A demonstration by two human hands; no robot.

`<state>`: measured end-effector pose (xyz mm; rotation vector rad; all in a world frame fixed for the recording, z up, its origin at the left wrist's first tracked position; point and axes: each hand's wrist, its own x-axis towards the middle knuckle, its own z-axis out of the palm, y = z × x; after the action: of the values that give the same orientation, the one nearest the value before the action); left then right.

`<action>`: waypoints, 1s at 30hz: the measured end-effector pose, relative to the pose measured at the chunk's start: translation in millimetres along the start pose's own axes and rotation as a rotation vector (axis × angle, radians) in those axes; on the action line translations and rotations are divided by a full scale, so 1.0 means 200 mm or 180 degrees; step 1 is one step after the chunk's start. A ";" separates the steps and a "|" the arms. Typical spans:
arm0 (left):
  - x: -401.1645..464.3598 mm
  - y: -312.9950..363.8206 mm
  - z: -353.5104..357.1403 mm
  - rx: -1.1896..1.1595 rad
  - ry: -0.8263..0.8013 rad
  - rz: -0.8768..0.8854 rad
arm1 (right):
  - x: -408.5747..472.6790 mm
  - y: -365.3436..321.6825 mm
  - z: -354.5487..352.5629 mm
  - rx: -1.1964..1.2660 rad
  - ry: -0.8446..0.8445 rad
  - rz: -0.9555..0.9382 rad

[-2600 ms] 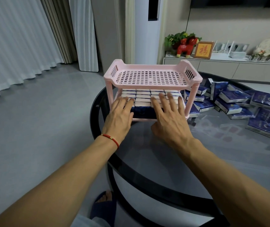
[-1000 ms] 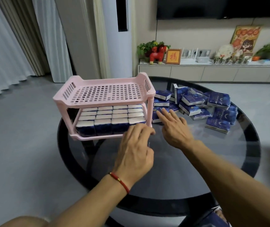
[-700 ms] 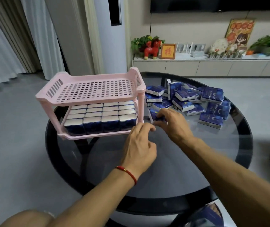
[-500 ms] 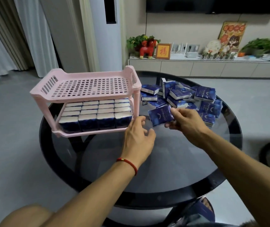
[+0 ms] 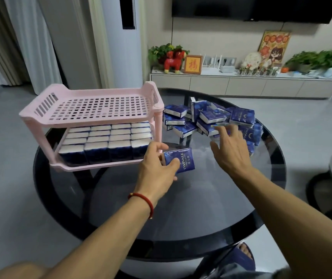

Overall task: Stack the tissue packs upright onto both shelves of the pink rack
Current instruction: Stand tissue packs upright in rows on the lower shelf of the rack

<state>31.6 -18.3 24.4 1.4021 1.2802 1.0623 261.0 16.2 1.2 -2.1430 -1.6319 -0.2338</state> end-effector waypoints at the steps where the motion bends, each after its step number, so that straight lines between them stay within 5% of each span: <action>1: 0.01 -0.01 -0.01 0.0028 0.0006 0.0002 | 0.04 -0.01 0.03 -0.0189 0.0024 -0.0006; 9: 0.04 -0.06 -0.07 -0.0170 0.0032 -0.0149 | 0.18 -0.08 0.05 0.0312 0.0435 0.0390; 17: 0.03 0.00 -0.06 -0.0646 -0.0068 -0.0148 | -0.02 -0.13 -0.19 0.3687 -0.0253 0.1304; 21: 0.03 0.02 -0.03 -0.0795 -0.0114 -0.0165 | -0.10 -0.19 -0.30 0.4604 -0.0536 0.1475; 24: 0.03 0.04 -0.04 -0.0989 -0.0182 -0.0303 | -0.15 -0.22 -0.36 0.4745 -0.0642 0.1385; 30: 0.03 0.08 -0.11 -0.0739 -0.0371 -0.0332 | -0.26 -0.25 -0.43 0.3153 -0.0847 0.0129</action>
<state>14.4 -11.7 44.3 1.1916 1.0961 1.0082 209.7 -57.3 69.9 -1.4459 -1.3793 0.7513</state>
